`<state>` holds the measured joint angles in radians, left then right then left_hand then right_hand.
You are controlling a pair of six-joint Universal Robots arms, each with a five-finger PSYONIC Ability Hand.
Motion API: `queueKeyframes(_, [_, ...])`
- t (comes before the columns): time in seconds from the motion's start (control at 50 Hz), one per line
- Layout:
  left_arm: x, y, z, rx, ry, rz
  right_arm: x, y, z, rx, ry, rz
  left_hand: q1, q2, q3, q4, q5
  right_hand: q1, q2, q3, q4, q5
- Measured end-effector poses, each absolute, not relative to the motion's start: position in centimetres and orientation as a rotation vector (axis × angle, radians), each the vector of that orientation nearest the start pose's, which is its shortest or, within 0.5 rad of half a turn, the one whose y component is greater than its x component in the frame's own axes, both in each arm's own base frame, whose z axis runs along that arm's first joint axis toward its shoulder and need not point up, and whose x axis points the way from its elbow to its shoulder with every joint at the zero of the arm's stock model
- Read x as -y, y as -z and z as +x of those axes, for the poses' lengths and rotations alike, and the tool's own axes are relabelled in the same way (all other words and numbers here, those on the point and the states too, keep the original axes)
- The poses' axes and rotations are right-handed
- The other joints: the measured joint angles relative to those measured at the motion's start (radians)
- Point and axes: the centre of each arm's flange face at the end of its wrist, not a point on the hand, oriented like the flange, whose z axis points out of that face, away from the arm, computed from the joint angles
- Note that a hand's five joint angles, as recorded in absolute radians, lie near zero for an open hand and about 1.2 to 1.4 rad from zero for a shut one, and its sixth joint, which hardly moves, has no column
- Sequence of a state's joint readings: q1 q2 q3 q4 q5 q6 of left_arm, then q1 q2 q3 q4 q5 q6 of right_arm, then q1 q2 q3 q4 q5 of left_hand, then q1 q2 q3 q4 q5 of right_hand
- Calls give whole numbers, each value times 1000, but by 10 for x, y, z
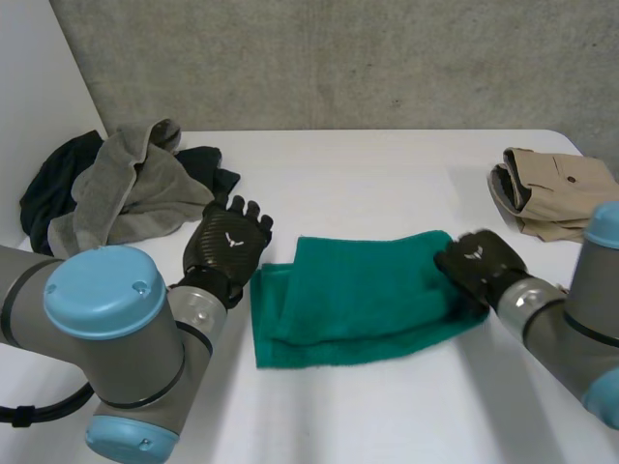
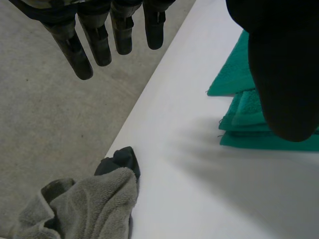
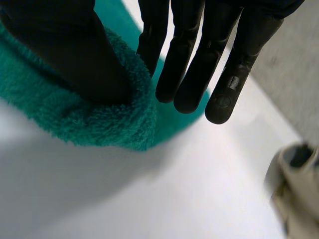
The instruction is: Fold the laundry.
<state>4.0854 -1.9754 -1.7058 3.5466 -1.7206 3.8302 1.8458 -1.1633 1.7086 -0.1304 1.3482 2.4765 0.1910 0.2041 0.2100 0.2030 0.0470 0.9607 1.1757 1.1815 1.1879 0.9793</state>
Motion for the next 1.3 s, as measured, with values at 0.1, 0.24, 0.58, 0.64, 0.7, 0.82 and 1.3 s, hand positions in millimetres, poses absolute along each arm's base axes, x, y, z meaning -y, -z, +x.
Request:
queueKeyframes(0.1, [223,-177,-297,-1866,1966,1220,258,-171,279,-2038,1850,-1478,0,0,0,0,0,2,0,0,0,2])
queueKeyframes(0.24, [236,-190,-278,-1861,1963,1119,208,-173,348,-1585,1917,-1800,0,0,0,0,0,2,0,0,0,2])
queueKeyframes(0.58, [250,-203,-265,-1910,2016,982,168,-164,391,-1407,1701,-1615,0,0,0,0,0,-759,-956,-968,-955,-914])
queueKeyframes(0.64, [250,-206,-270,-1906,2044,983,182,-181,382,-1520,1690,-1423,0,0,0,0,0,-759,-956,-968,-955,-917])
queueKeyframes(0.7, [246,-212,-280,-1901,2096,992,206,-203,360,-1679,1696,-1148,0,0,0,0,0,-759,-956,-968,-955,-918])
queueKeyframes(0.82, [227,-219,-320,-1945,2260,1055,239,-222,312,-1928,1715,-791,0,0,0,0,0,-759,-957,-968,-955,-918])
queueKeyframes(1.3, [218,-147,-353,-2284,1891,1158,262,-179,295,-2182,1561,-755,0,0,0,0,0,-759,-957,-968,-955,-918])
